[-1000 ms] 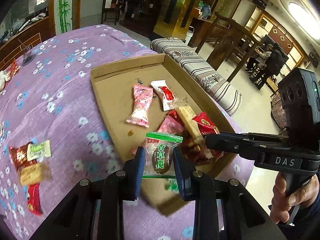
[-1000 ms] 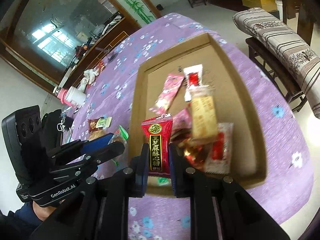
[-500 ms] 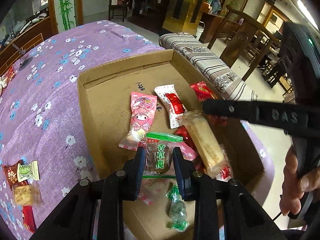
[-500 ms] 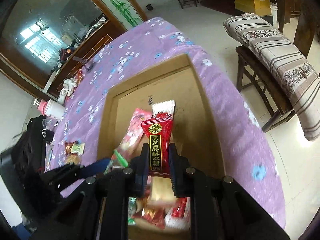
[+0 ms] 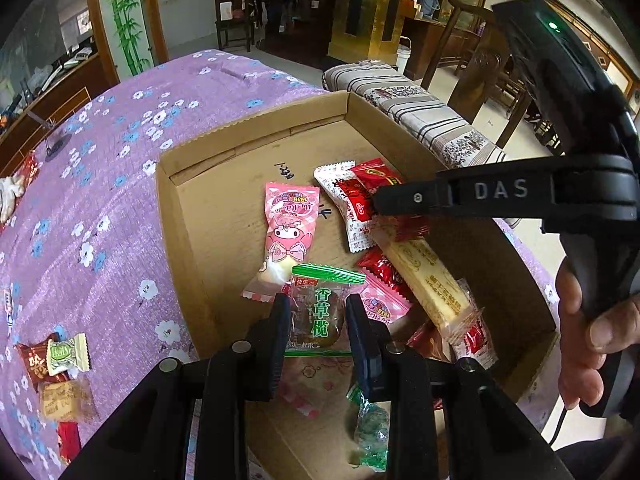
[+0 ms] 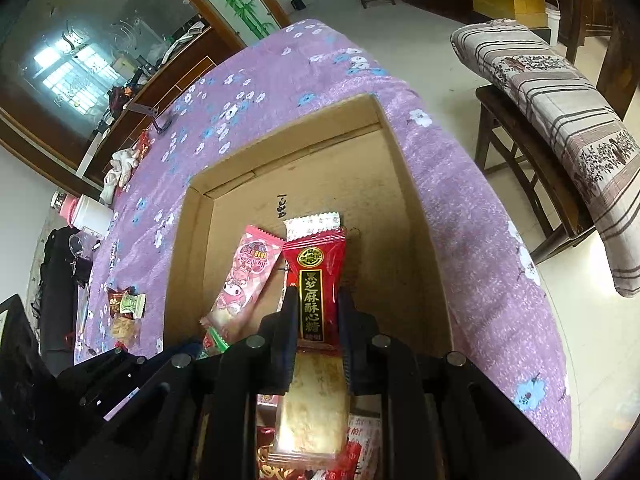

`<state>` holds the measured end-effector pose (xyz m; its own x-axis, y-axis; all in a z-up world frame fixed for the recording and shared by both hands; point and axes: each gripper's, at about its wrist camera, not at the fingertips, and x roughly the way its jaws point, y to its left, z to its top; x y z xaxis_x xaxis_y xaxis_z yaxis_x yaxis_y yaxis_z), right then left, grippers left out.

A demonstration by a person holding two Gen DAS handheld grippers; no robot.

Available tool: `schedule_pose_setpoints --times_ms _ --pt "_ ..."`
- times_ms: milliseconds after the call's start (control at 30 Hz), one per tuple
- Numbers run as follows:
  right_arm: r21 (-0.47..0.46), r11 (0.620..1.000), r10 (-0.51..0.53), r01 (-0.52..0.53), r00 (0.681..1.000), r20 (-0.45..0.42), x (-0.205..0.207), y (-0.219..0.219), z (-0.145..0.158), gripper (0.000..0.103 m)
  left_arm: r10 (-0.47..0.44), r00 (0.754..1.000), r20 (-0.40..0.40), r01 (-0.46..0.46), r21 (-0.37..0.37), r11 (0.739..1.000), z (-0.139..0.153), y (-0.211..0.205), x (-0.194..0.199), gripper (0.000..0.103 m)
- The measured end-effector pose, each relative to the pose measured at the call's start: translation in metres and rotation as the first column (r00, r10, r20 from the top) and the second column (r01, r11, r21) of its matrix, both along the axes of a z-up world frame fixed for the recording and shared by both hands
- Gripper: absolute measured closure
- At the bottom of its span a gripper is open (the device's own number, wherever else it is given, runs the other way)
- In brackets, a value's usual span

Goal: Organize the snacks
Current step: 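Open the left tool and right tool to drop both packets into the tray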

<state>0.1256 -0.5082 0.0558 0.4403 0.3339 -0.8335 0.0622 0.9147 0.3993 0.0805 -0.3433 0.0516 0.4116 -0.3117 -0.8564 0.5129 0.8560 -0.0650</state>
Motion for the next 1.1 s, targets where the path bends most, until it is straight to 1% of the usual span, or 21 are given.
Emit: schedule_pose_setpoints --times_ms 333,500,667,733,800,1000,1100 --pt "-0.002 1.0 -0.006 0.006 1.0 0.003 0.0 0.001 0.001 0.083 -0.028 0.999 0.033 0.028 0.019 0.999 0.002 -0.005 -0.005 0.074" --pt "-0.007 1.0 -0.008 0.008 1.0 0.013 -0.004 0.002 0.007 0.083 -0.036 0.998 0.043 0.035 0.027 0.999 0.004 -0.006 -0.007 0.074" --pt "-0.011 1.0 -0.017 0.017 0.999 0.03 -0.011 0.001 0.014 0.08 -0.036 0.997 0.062 0.034 0.032 0.999 0.008 -0.006 -0.009 0.072" --pt "-0.011 1.0 -0.022 0.023 0.999 0.036 -0.015 0.0 0.017 0.079 -0.037 0.997 0.072 0.035 0.033 0.999 0.01 -0.006 -0.011 0.064" --pt "-0.009 1.0 -0.029 0.029 0.999 0.041 -0.019 0.0 0.022 0.078 -0.037 0.996 0.087 0.034 0.037 0.999 0.013 -0.005 -0.013 0.06" --pt "-0.002 0.999 -0.037 0.037 0.997 0.064 -0.035 0.004 0.035 0.075 -0.055 0.989 0.134 0.049 0.051 0.998 0.024 -0.002 -0.025 0.06" --pt "0.003 0.999 -0.038 0.038 0.996 0.077 -0.046 0.009 0.043 0.073 -0.067 0.984 0.166 0.058 0.06 0.997 0.031 0.0 -0.033 0.057"
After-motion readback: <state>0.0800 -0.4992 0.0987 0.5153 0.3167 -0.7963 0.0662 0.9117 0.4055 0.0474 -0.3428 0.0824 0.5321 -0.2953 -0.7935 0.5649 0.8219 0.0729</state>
